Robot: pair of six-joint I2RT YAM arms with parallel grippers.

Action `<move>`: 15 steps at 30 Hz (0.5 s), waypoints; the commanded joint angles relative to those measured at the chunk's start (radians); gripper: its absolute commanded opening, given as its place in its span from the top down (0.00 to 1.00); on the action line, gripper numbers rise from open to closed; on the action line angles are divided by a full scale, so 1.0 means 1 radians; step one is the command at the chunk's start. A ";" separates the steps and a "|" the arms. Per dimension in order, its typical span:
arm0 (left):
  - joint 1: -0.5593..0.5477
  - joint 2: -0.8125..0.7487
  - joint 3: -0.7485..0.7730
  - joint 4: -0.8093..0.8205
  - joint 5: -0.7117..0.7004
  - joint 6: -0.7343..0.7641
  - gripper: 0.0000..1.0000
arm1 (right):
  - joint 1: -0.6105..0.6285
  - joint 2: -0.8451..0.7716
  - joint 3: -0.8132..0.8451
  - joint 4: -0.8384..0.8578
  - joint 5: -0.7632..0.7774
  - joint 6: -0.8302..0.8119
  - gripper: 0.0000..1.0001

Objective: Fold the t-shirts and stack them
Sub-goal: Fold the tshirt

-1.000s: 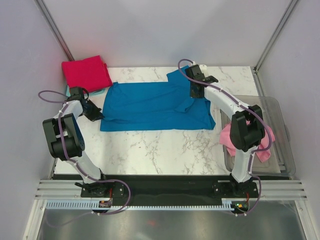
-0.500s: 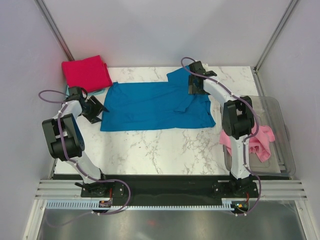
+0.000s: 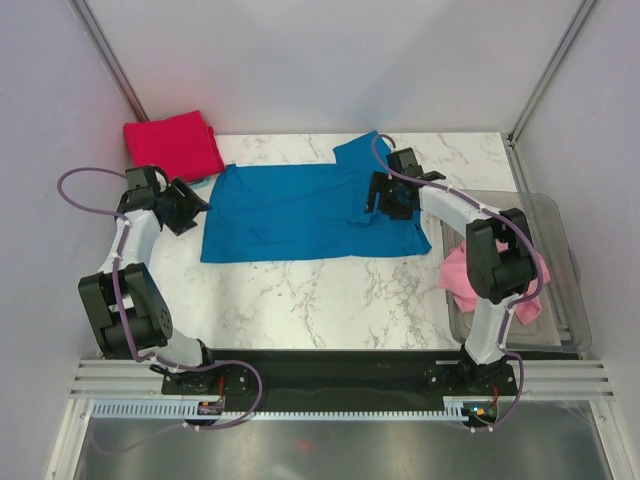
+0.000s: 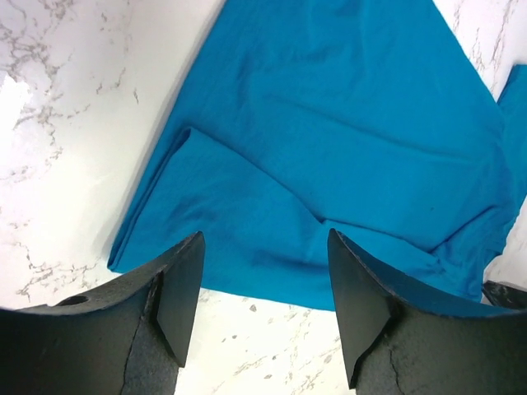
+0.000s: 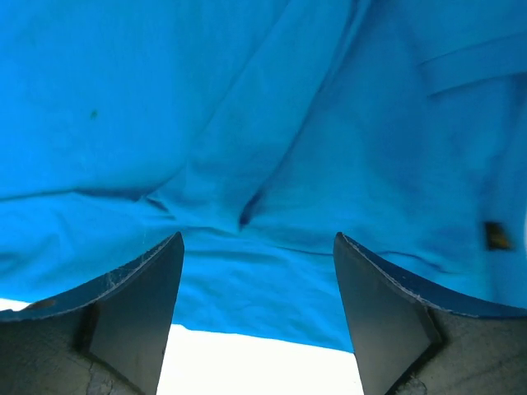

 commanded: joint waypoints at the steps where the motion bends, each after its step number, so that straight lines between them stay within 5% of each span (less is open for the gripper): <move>1: -0.005 -0.011 -0.015 0.023 0.013 0.040 0.32 | 0.012 0.026 -0.020 0.119 -0.128 0.072 0.19; 15: -0.013 -0.022 -0.015 0.033 0.043 0.037 0.34 | 0.022 0.161 0.061 0.162 -0.151 0.098 0.22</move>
